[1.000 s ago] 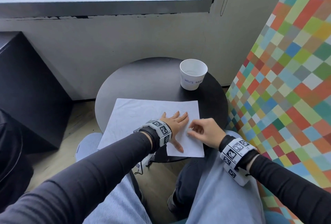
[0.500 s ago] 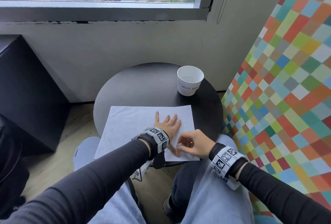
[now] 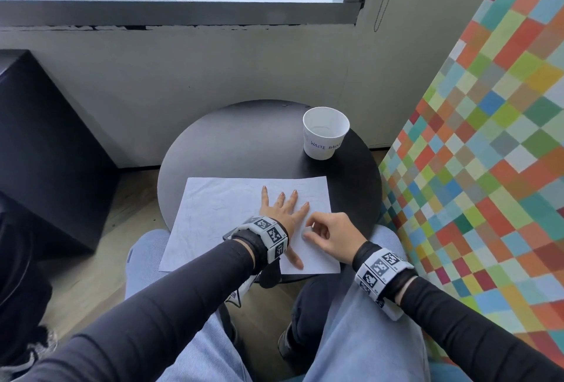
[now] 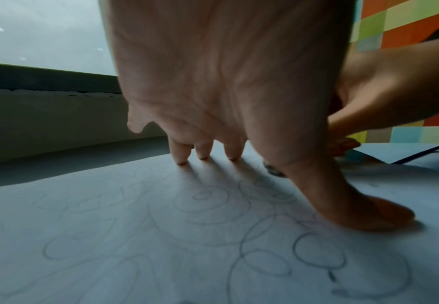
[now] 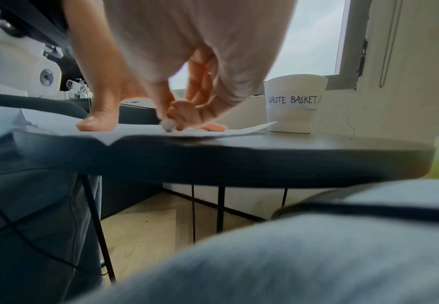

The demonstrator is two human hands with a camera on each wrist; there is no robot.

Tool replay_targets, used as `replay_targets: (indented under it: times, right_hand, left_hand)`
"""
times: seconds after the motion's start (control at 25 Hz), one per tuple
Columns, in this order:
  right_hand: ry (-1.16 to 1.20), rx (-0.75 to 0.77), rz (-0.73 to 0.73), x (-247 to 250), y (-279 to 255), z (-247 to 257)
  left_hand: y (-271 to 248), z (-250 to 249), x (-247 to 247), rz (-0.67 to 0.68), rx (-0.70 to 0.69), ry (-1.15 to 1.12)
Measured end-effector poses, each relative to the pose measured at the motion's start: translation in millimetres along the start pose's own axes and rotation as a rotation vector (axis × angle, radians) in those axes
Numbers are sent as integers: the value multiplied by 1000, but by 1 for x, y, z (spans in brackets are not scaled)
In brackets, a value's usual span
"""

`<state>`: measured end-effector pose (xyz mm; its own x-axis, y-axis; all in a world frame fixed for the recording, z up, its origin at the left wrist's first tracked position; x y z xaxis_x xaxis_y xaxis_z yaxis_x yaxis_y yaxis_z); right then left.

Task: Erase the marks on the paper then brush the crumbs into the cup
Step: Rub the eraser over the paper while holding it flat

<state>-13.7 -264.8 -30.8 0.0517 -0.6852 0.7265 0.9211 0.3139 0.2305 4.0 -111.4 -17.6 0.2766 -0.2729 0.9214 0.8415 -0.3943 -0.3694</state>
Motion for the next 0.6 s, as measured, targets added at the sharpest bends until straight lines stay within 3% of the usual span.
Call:
replay_targets:
  times: [0.16, 0.36, 0.48, 0.6]
  right_hand:
    - [44, 73, 140, -5, -7, 3]
    - [26, -20, -29, 4, 3, -5]
    - [29, 61, 141, -2, -5, 0]
    - [1, -12, -3, 4, 1, -7]
  left_hand:
    - [1, -3, 2, 6, 9, 27]
    - [-2, -1, 2, -1, 5, -5]
    - [-1, -1, 2, 6, 6, 5]
    - [-1, -1, 2, 9, 5, 0]
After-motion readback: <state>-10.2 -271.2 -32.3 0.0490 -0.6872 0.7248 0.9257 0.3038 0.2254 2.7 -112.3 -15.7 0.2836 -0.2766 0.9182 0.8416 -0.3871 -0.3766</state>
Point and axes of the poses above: each hand's wrist, its own y-axis towards the middle knuckle, its own x-axis out of the back of the hand, z = x × y, the point moved 2 cm from there along y, towards the middle knuckle, and after that the axes turned 12 degrees about -z, right-handed, at the moved point
